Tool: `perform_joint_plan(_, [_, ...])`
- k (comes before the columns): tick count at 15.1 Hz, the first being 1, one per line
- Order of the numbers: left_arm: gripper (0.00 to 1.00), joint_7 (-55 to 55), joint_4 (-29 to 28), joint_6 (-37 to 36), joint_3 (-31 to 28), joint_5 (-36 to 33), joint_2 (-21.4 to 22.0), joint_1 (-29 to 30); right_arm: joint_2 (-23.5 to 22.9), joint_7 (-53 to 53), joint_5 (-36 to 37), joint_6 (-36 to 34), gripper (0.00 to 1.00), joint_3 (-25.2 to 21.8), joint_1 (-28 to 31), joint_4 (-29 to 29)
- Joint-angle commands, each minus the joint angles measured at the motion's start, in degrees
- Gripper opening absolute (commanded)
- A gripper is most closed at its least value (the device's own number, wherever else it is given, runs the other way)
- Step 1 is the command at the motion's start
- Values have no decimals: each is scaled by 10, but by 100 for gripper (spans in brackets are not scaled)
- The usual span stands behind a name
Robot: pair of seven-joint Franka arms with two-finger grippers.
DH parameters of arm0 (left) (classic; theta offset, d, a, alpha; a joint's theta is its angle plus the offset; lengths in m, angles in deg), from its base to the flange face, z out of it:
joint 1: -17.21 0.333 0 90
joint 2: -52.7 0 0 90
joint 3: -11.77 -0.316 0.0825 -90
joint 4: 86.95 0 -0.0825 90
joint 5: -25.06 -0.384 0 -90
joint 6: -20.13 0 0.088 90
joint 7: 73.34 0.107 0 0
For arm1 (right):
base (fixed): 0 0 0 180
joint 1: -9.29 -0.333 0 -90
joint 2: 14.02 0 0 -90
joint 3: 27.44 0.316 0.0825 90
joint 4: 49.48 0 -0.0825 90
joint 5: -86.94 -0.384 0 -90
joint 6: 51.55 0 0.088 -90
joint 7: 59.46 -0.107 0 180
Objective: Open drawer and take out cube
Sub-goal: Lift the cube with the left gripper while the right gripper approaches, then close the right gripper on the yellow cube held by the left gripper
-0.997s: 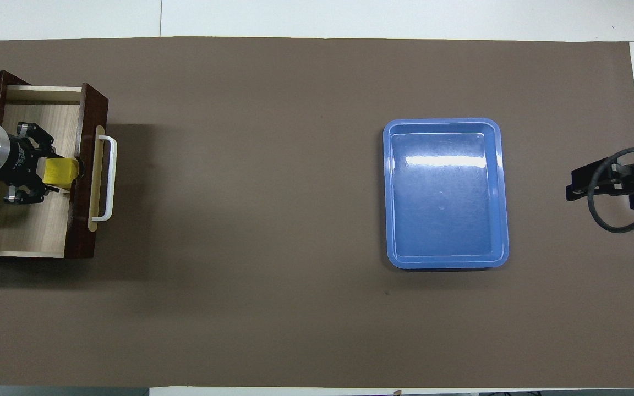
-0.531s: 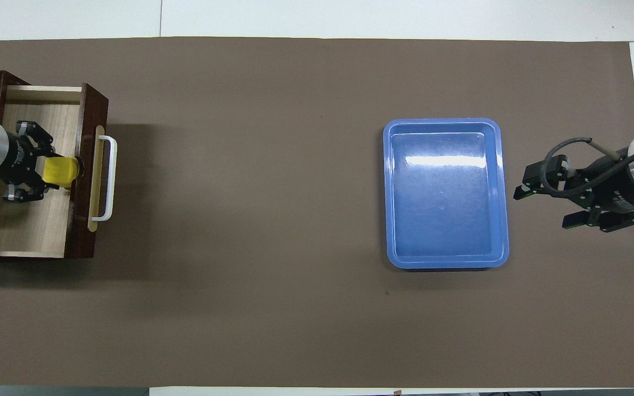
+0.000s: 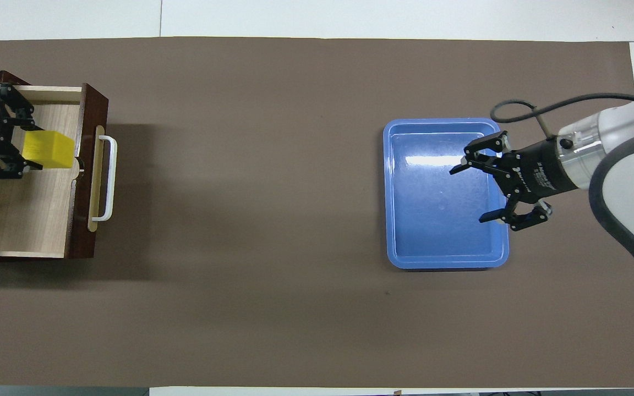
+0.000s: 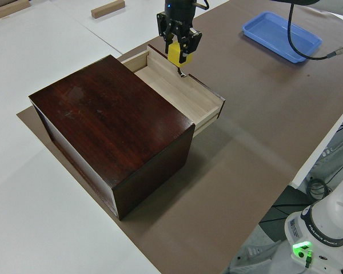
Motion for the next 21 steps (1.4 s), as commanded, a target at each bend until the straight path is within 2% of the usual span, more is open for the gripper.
perform_joint_plan(1, [0,-114,18,7,-7,7,-17,-74,-22,-59,-50,44,100,-1,-40,-2])
perform_joint_plan(4, [0,-202,15,21,-7,12,-19,-133,-32,-86,-98,70,100,-1,-75,-11])
perform_joint_plan(8, [0,-256,13,48,-7,22,-26,-176,-79,-116,-151,71,100,-1,-108,6])
perform_joint_plan(14, [0,-259,-3,56,-7,15,-26,-189,-180,-195,-155,135,100,-1,-187,107])
perform_joint_plan(21, [0,-259,-12,61,-7,12,-25,-188,-234,-283,-150,143,100,-2,-215,210])
